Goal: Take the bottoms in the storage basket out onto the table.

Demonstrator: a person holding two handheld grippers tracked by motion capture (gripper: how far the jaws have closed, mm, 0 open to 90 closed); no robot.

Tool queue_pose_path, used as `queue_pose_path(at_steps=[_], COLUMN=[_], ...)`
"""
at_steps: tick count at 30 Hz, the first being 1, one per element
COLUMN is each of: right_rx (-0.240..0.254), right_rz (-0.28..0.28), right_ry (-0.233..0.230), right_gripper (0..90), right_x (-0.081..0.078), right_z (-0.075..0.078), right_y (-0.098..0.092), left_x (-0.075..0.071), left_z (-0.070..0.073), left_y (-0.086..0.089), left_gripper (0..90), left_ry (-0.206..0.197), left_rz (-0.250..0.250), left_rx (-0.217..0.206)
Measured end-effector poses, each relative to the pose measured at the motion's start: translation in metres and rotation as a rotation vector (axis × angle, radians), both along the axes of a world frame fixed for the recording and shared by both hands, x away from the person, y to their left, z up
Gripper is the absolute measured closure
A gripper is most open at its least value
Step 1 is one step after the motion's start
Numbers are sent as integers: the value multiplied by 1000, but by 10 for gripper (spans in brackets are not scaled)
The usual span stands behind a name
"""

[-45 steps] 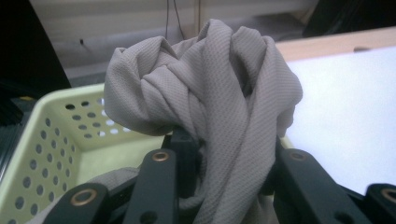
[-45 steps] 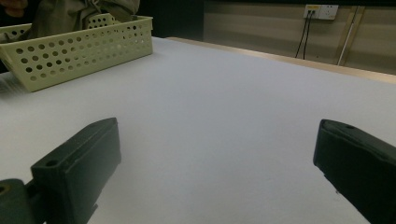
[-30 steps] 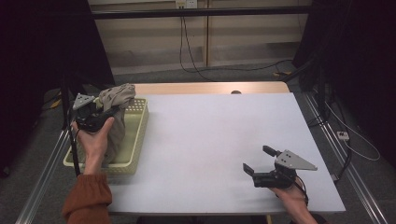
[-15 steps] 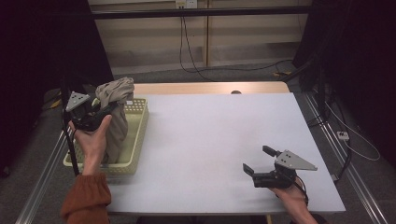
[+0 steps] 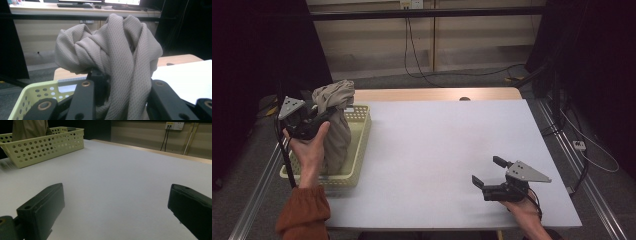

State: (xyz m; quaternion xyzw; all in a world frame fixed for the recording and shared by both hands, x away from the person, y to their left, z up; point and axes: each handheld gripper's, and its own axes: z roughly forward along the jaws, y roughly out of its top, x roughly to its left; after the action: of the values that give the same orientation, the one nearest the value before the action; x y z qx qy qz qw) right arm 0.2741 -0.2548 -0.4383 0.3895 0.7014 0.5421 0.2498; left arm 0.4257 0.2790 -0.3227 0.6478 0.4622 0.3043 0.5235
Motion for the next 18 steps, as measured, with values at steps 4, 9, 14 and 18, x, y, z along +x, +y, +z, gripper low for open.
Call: queue_pose_path(at_steps=[4, 9, 14, 18], right_rx=[-2, -1, -1, -1], right_rz=[4, 2, 4, 4], right_ry=[3, 3, 4, 4], right_gripper=[8, 8, 8, 8], right_x=[0, 0, 0, 0], right_z=[0, 0, 0, 0], right_y=[1, 1, 0, 1], left_x=[-2, -3, -5, -7], left_z=[3, 6, 9, 12], left_y=[-1, -2, -4, -4], left_gripper=[694, 694, 694, 694], left_ry=[-20, -22, -37, -50], left_rz=[0, -12, -14, -12], left_rx=[2, 0, 4, 0])
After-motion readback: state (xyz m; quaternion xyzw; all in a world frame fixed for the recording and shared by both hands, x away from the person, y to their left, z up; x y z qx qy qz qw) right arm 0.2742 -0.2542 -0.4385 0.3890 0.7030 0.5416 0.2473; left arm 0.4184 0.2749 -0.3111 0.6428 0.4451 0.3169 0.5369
